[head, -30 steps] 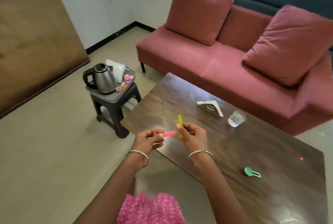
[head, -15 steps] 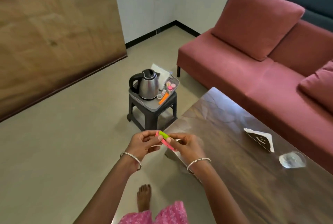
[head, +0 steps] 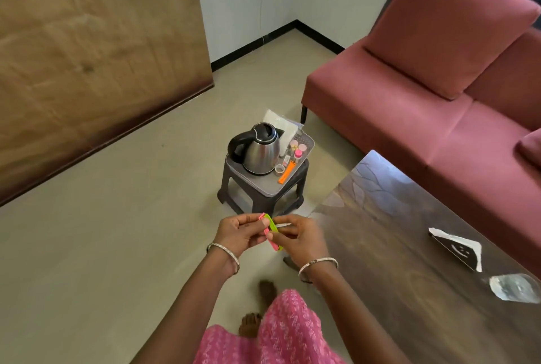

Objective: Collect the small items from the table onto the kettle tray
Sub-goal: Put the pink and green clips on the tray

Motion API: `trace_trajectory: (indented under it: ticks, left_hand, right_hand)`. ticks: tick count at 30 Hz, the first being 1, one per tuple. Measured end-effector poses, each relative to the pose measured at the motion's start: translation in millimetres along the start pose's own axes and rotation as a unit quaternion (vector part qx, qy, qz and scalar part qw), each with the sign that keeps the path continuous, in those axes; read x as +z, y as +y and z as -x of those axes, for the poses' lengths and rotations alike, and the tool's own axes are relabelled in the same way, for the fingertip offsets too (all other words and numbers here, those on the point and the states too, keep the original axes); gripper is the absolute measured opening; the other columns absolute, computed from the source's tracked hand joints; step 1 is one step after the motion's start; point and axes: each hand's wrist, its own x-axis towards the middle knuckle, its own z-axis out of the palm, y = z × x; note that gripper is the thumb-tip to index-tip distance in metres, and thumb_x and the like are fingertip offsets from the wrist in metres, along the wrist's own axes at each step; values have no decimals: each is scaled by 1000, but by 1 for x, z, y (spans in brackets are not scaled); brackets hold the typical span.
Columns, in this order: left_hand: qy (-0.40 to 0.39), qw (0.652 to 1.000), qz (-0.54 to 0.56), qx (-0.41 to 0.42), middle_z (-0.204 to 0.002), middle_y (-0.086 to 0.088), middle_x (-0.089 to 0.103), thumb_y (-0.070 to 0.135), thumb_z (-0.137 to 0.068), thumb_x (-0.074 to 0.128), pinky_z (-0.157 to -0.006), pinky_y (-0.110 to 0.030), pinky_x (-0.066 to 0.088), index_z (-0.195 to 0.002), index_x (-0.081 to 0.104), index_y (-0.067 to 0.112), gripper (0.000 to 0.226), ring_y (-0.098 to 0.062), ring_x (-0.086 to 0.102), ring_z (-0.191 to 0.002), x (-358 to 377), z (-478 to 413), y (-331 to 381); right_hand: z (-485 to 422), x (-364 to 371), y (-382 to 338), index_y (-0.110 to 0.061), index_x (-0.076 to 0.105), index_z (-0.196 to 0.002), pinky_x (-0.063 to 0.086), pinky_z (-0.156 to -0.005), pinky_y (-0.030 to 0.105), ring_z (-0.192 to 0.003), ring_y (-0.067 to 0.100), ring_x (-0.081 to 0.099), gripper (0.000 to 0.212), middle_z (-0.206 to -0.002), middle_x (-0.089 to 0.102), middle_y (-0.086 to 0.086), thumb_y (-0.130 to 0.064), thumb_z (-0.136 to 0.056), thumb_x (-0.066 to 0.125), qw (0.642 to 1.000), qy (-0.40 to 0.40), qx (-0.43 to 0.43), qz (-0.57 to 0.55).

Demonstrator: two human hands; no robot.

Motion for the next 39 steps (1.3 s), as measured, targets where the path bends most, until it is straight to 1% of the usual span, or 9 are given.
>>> trace_trajectory:
  ticks: [4, 8, 15, 19, 23, 25, 29, 34, 39]
  left_hand:
    - [67, 997, -28, -10, -69, -12, 72, 3, -79, 75, -55, -24, 57, -88, 73, 2, 9, -17, 67, -59, 11, -34, 10]
    - [122, 990, -63, -11, -78, -14, 74, 8, -77, 78, -61, -32, 59, -85, 74, 8, 9, -25, 70, -67, 19, -78, 18]
    - [117, 988, -83, -62, -72, -14, 70, 9, -77, 79, -73, -39, 59, -90, 73, -1, 17, -20, 62, -60, 45, -167, 34]
    - [148, 978, -117, -93, -73, -12, 67, 18, -85, 72, -61, -30, 54, -85, 70, 5, 14, -20, 61, -62, 47, -222, 37]
    - [173, 967, -157, -101, -72, -13, 64, 9, -89, 62, -61, -30, 48, -89, 68, -3, 13, -19, 57, -56, 31, -263, 36]
    - [178, 958, -205, -90, -70, -9, 67, 12, -89, 63, -63, -31, 51, -84, 68, 4, 11, -18, 61, -56, 22, -277, 34]
    - [186, 943, -266, -77, -74, -6, 72, 10, -89, 62, -66, -31, 58, -78, 68, 17, 15, -16, 68, -62, 8, -301, 30]
    - [187, 939, -272, -97, -74, -7, 70, 8, -89, 63, -68, -32, 57, -80, 68, 14, 12, -18, 67, -63, 8, -325, 23]
    - [180, 940, -267, -116, -80, -8, 71, 7, -90, 61, -69, -34, 57, -89, 69, 9, 8, -19, 69, -69, 13, -336, 13]
  right_hand:
    - [-33, 13, -8, -23, 66, -90, 60, -72, 28, -74, 8, 71, 27, -83, 74, -6, -25, -71, 86, 992, 67, 23, 102]
    - [-75, 15, -16, -26, 70, -89, 42, -56, 9, -68, 0, 62, 19, -80, 71, -12, -31, -74, 82, 984, 77, 27, 157]
    - [-167, 0, -5, -19, 75, -79, 55, -61, 24, -64, 9, 68, 14, -67, 71, -7, -28, -70, 79, 983, 107, 117, 95]
    - [-224, -4, 11, -20, 71, -70, 48, -51, 20, -61, 13, 69, 15, -63, 70, -3, -30, -65, 80, 968, 154, 197, 34]
    - [-288, 1, 29, -16, 76, -81, 56, -70, 30, -76, 21, 70, 17, -74, 74, 4, -27, -69, 78, 938, 183, 293, -4]
    - [-317, 8, 39, -14, 75, -81, 56, -75, 35, -79, 26, 69, 18, -77, 74, 6, -28, -70, 78, 931, 187, 315, -11]
    - [-360, 31, 55, -13, 73, -88, 54, -78, 34, -89, 32, 68, 22, -89, 73, 10, -30, -73, 75, 915, 188, 355, -14]
    - [-397, 56, 75, -5, 67, -99, 52, -79, 36, -97, 36, 66, 34, -102, 69, 16, -32, -79, 75, 889, 174, 423, 9]
    - [-417, 68, 92, -5, 64, -99, 46, -69, 34, -97, 37, 66, 33, -104, 69, 16, -30, -81, 76, 866, 189, 463, 7]
